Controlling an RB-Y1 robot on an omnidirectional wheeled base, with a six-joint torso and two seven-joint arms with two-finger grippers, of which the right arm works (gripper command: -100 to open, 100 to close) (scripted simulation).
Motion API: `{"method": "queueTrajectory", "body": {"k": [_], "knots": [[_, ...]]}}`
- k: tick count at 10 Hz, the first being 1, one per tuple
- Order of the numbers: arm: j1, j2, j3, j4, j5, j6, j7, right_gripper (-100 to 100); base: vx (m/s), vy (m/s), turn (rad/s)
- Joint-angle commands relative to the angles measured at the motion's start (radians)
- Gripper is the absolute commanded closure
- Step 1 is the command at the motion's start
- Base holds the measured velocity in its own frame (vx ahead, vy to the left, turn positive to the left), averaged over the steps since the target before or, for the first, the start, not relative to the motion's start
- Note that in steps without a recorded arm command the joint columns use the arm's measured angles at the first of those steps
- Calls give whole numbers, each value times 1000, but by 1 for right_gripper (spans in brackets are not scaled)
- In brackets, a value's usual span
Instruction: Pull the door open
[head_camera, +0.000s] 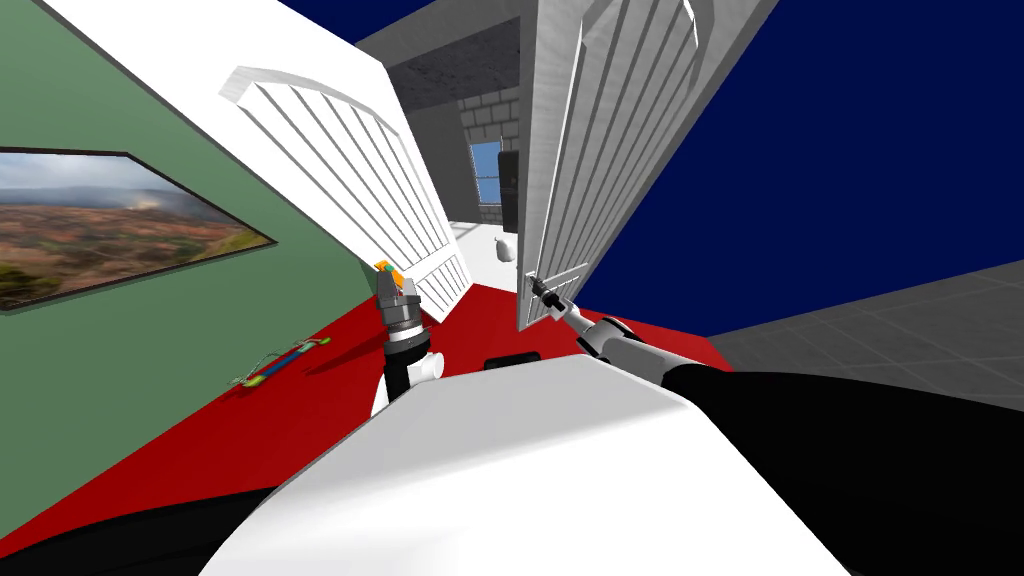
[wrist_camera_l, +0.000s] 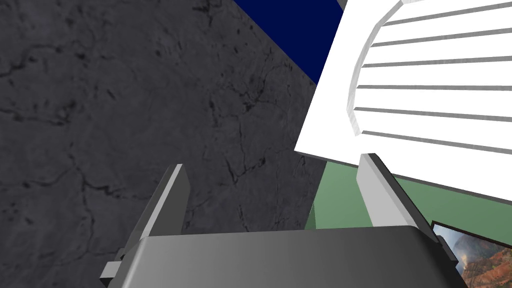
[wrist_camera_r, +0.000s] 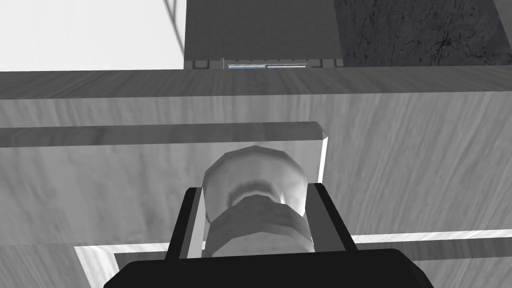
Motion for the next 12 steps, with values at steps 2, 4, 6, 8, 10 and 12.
{"method": "queueTrajectory", "body": {"k": [2, 4, 6, 8, 10, 12], "knots": [[3, -12, 30, -3, 7, -15, -27, 100, -163, -151, 47], [7, -17, 53, -4, 15, -29, -42, 100, -74, -73, 9], [8, -30, 82, -14, 23, -48, -66, 100, -111, -150, 32], [10, -46, 115, -26, 33, -71, -94, 100, -125, -144, 16], [12, -62, 149, -37, 43, -94, -122, 100, -129, -161, 7], [13, -78, 184, -49, 53, -118, -152, 100, -161, -168, 2]]}}
